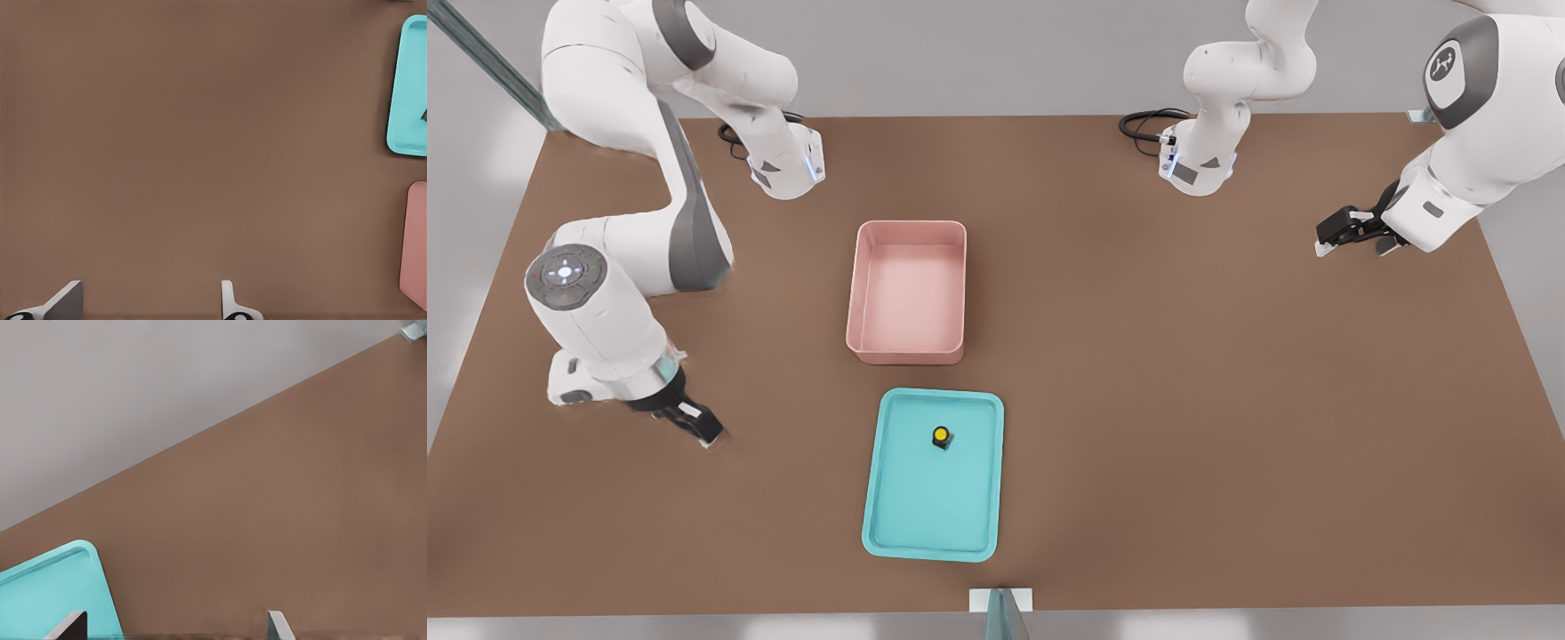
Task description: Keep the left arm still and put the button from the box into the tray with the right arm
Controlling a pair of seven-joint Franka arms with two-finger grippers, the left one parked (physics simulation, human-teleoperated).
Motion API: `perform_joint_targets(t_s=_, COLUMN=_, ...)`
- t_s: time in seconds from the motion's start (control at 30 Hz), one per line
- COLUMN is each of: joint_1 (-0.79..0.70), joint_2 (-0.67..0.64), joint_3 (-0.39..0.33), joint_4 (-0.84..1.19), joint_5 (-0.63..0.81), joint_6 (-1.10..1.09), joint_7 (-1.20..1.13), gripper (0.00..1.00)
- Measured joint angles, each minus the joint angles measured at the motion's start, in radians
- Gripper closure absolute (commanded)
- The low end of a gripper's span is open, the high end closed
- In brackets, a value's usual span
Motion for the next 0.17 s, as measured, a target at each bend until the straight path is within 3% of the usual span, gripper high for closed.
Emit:
perform_joint_targets(t_s=0.07, joint_1=0.057, joint_2=-0.16, joint_3=-0.14, joint_4=-0.124, joint_5=0.09, joint_6=-0.128, joint_7=-0.085, gripper=0.0)
perform_joint_targets(t_s=0.17, joint_1=0.067, joint_2=-0.219, joint_3=-0.192, joint_4=-0.185, joint_5=0.163, joint_6=-0.246, joint_7=-0.195, gripper=0.0)
